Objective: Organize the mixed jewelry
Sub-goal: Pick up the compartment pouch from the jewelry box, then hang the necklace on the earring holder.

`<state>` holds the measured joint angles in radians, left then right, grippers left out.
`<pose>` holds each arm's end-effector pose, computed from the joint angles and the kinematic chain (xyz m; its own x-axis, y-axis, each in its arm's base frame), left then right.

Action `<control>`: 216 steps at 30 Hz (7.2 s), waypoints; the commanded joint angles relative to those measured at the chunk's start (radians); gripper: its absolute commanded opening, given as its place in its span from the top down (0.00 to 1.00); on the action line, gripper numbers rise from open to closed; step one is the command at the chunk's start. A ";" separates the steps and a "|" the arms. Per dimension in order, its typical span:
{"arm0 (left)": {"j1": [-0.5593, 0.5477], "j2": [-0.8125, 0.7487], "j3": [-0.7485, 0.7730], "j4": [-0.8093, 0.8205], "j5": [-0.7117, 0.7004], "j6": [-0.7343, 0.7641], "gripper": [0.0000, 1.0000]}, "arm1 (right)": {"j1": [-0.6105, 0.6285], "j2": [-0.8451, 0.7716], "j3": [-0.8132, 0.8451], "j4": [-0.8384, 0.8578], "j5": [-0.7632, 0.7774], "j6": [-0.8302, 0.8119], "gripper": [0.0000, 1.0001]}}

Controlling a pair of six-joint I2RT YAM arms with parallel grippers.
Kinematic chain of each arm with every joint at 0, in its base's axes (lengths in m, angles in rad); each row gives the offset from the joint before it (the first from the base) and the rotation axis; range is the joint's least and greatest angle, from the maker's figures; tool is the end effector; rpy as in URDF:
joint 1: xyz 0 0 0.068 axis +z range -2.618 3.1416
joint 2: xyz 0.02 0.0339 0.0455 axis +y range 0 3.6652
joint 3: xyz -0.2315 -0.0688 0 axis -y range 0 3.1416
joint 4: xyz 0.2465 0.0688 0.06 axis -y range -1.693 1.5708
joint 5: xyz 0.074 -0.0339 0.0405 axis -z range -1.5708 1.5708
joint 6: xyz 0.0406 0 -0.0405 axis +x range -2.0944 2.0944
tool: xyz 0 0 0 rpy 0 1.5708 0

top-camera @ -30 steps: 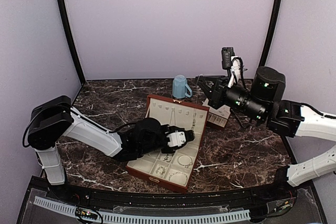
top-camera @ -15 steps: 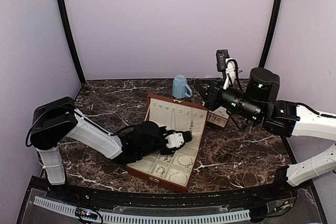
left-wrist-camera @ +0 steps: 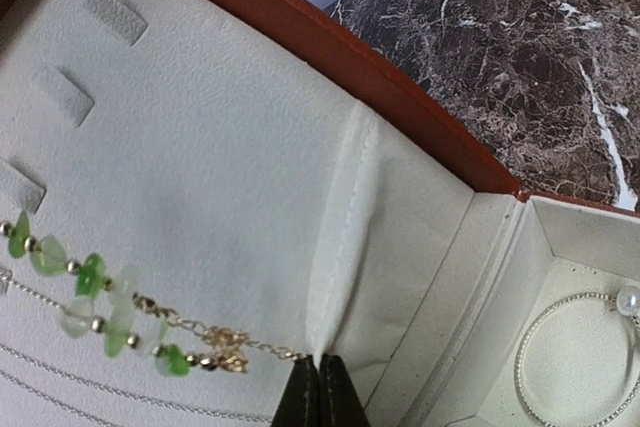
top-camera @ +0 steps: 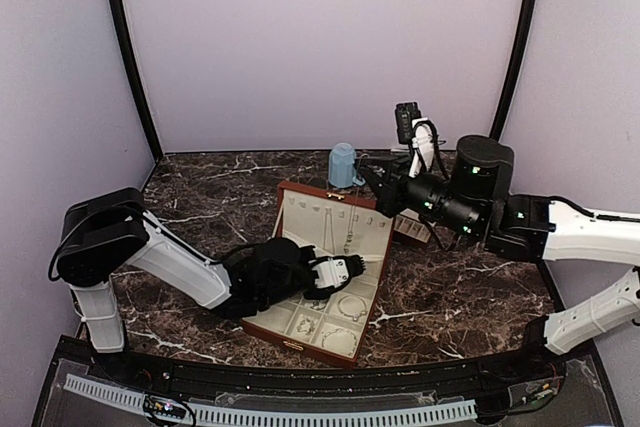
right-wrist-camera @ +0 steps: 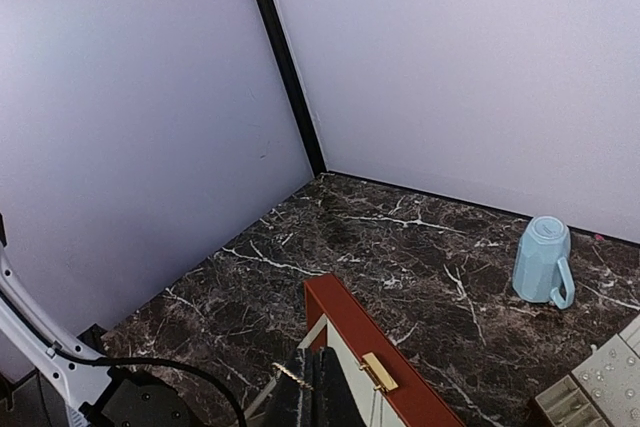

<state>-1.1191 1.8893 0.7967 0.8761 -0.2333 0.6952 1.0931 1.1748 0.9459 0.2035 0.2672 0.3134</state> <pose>0.1700 -0.3288 0.1177 0.4255 0.5506 -0.7182 0.6566 0.3583 0.6637 0.1463 0.2593 0.3267 -0.2378 0.1875 -0.9531 -0.6958 0.6518 0.3018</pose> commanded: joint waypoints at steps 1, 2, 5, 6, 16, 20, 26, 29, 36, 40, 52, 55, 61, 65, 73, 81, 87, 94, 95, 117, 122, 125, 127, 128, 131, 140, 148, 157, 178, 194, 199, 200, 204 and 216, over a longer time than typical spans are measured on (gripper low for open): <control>-0.013 -0.016 -0.039 0.007 -0.025 -0.012 1.00 | 0.025 0.011 0.022 0.109 0.080 -0.038 1.00; -0.014 -0.017 -0.041 0.010 -0.027 -0.012 1.00 | 0.031 0.016 0.021 0.117 0.095 -0.045 1.00; -0.024 -0.023 -0.047 0.020 -0.031 -0.017 1.00 | 0.050 0.033 0.018 0.145 0.137 -0.076 1.00; -0.028 -0.023 -0.048 0.022 -0.034 -0.017 1.00 | 0.056 0.039 0.016 0.152 0.153 -0.086 1.00; -0.046 -0.033 -0.060 0.054 -0.052 -0.022 1.00 | 0.091 0.074 -0.014 0.166 0.271 -0.129 1.00; -0.053 -0.033 -0.062 0.055 -0.059 -0.022 1.00 | 0.094 0.068 -0.015 0.180 0.283 -0.131 1.00; -0.055 -0.033 -0.062 0.055 -0.066 -0.025 1.00 | 0.097 0.073 -0.004 0.197 0.294 -0.147 1.00; -0.059 -0.034 -0.062 0.058 -0.068 -0.024 1.00 | 0.097 0.087 -0.009 0.204 0.307 -0.153 1.00; -0.063 -0.034 -0.062 0.062 -0.074 -0.021 1.00 | 0.097 0.126 -0.040 0.208 0.338 -0.155 1.00; -0.064 -0.034 -0.062 0.063 -0.077 -0.019 1.00 | 0.097 0.130 -0.052 0.209 0.344 -0.150 1.00; -0.070 -0.035 -0.063 0.066 -0.085 -0.019 1.00 | 0.097 0.148 -0.027 0.227 0.405 -0.164 1.00; -0.070 -0.033 -0.061 0.066 -0.087 -0.019 1.00 | 0.097 0.163 -0.024 0.224 0.409 -0.171 1.00; -0.071 -0.030 -0.062 0.067 -0.089 -0.021 1.00 | 0.097 0.155 -0.050 0.195 0.381 -0.137 1.00; -0.071 -0.028 -0.063 0.068 -0.089 -0.024 1.00 | 0.097 0.152 -0.067 0.189 0.356 -0.132 1.00; -0.072 -0.025 -0.065 0.079 -0.095 -0.023 1.00 | 0.097 0.177 -0.078 0.183 0.320 -0.132 1.00; -0.073 -0.021 -0.069 0.089 -0.097 -0.023 1.00 | 0.097 0.200 -0.093 0.182 0.295 -0.113 1.00; -0.073 -0.019 -0.074 0.100 -0.102 -0.025 1.00 | 0.097 0.203 -0.117 0.211 0.234 -0.106 1.00; -0.073 -0.018 -0.077 0.104 -0.104 -0.028 1.00 | 0.096 0.232 -0.102 0.203 0.205 -0.100 1.00; -0.073 -0.018 -0.078 0.105 -0.104 -0.029 1.00 | 0.096 0.236 -0.098 0.200 0.201 -0.101 1.00; -0.080 -0.011 -0.101 0.145 -0.113 -0.025 1.00 | 0.047 0.339 0.123 -0.105 0.188 -0.012 1.00; -0.082 -0.006 -0.102 0.156 -0.115 -0.022 1.00 | 0.039 0.353 0.177 -0.199 0.152 0.013 1.00; -0.082 -0.003 -0.101 0.162 -0.115 -0.022 1.00 | 0.037 0.359 0.202 -0.265 0.088 0.007 1.00; -0.082 -0.003 -0.100 0.165 -0.115 -0.022 1.00 | 0.037 0.366 0.224 -0.309 0.062 0.008 1.00; -0.082 -0.002 -0.100 0.167 -0.115 -0.021 1.00 | 0.037 0.367 0.232 -0.328 0.052 0.010 1.00; -0.083 -0.002 -0.100 0.167 -0.115 -0.019 1.00 | 0.034 0.369 0.261 -0.391 0.028 0.021 1.00; -0.085 -0.003 -0.106 0.175 -0.118 -0.007 1.00 | 0.014 0.420 0.402 -0.625 -0.007 0.062 1.00; -0.087 -0.003 -0.115 0.187 -0.120 -0.003 1.00 | -0.010 0.478 0.549 -0.805 -0.005 0.119 1.00; -0.089 -0.002 -0.117 0.200 -0.117 0.004 1.00 | -0.031 0.512 0.610 -0.893 -0.087 0.152 1.00; -0.091 0.019 -0.123 0.251 -0.113 0.024 1.00 | -0.062 0.537 0.651 -0.956 -0.073 0.336 1.00; -0.093 0.031 -0.142 0.326 -0.103 0.030 1.00 | -0.065 0.549 0.582 -0.880 -0.066 0.532 1.00; -0.093 0.033 -0.146 0.344 -0.106 0.030 1.00 | -0.063 0.536 0.556 -0.855 -0.050 0.591 1.00; -0.093 0.035 -0.146 0.346 -0.106 0.030 1.00 | -0.062 0.532 0.547 -0.844 -0.045 0.601 1.00; -0.094 0.040 -0.145 0.357 -0.104 0.028 1.00 | -0.062 0.526 0.530 -0.824 -0.013 0.635 1.00; -0.101 0.051 -0.160 0.402 -0.122 0.021 0.88 | -0.049 0.513 0.531 -0.833 0.035 0.647 1.00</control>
<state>-1.2007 1.9453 0.6647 1.2034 -0.3500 0.7231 1.0489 1.7130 1.4845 -0.6308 0.2306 0.9436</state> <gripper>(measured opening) 0.079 0.006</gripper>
